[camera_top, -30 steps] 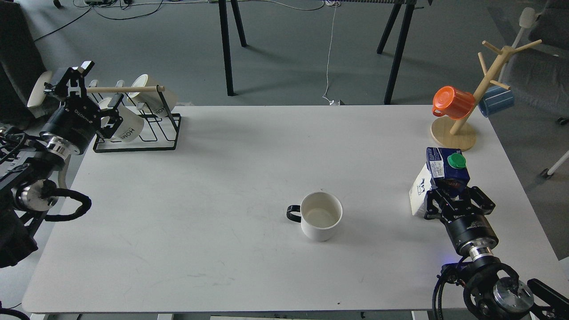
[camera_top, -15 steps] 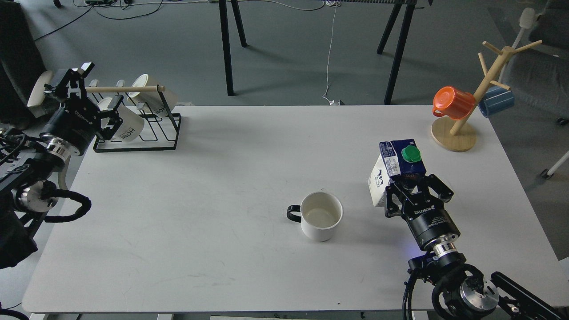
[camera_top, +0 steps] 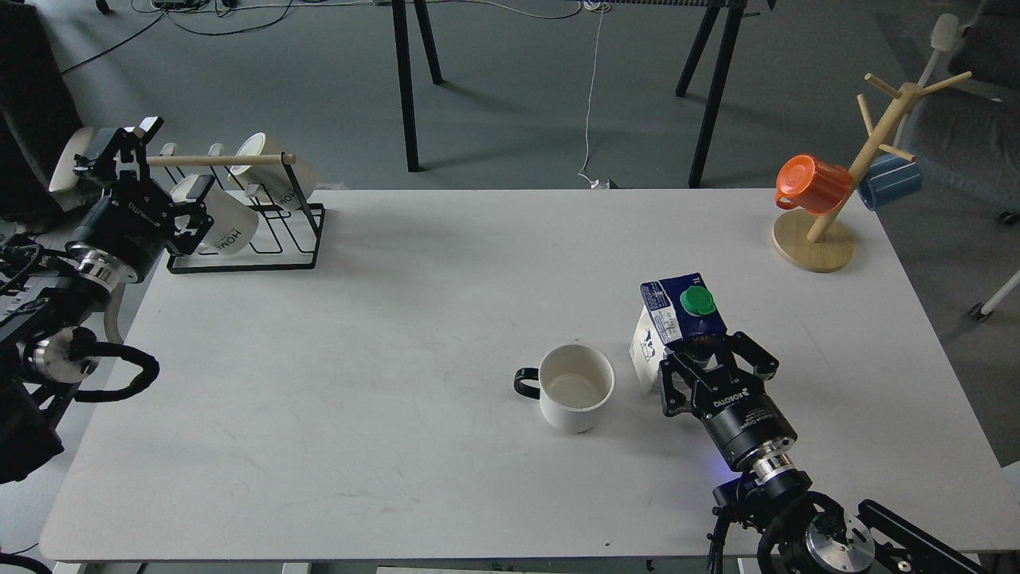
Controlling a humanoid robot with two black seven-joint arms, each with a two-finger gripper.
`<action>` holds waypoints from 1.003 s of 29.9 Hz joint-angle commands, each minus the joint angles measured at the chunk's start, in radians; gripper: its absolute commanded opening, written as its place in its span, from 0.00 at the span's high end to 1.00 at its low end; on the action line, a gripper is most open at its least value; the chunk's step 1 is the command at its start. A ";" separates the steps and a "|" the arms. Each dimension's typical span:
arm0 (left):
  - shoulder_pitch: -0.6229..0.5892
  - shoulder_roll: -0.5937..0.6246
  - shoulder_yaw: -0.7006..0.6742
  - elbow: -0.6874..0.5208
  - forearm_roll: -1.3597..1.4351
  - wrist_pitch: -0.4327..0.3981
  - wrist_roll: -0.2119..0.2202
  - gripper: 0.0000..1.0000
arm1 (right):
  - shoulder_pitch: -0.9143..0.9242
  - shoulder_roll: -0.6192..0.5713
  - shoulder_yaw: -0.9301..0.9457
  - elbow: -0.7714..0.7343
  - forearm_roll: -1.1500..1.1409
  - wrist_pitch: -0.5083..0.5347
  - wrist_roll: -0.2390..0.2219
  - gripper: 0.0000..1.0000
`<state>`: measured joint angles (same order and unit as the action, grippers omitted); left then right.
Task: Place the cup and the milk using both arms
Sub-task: 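Slide the milk carton with the right gripper toward the white mug, then release the milk carton beside the mug by opening the right gripper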
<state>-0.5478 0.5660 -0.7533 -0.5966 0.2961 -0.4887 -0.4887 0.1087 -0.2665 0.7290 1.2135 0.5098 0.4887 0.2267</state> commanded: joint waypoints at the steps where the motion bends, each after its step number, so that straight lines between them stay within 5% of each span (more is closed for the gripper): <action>1: 0.000 0.000 0.000 0.000 0.000 0.000 0.000 0.05 | 0.000 0.010 -0.003 -0.009 -0.030 0.000 -0.001 0.61; 15: 0.003 0.000 0.000 0.001 0.000 0.000 0.000 0.05 | 0.002 0.027 -0.037 -0.019 -0.047 0.000 -0.003 0.54; 24: 0.005 0.000 0.003 0.011 0.000 0.000 0.000 0.04 | -0.001 0.026 -0.037 -0.019 -0.047 0.000 -0.003 0.29; 28: 0.005 0.000 0.017 0.014 0.000 0.000 0.000 0.04 | -0.004 0.024 -0.036 -0.015 -0.047 0.000 -0.003 0.06; 30: 0.003 0.000 0.019 0.014 0.000 0.000 0.000 0.04 | -0.007 0.024 -0.036 -0.012 -0.047 0.000 -0.003 0.03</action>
<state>-0.5431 0.5660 -0.7384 -0.5840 0.2969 -0.4887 -0.4887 0.1048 -0.2421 0.6927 1.1971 0.4629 0.4887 0.2238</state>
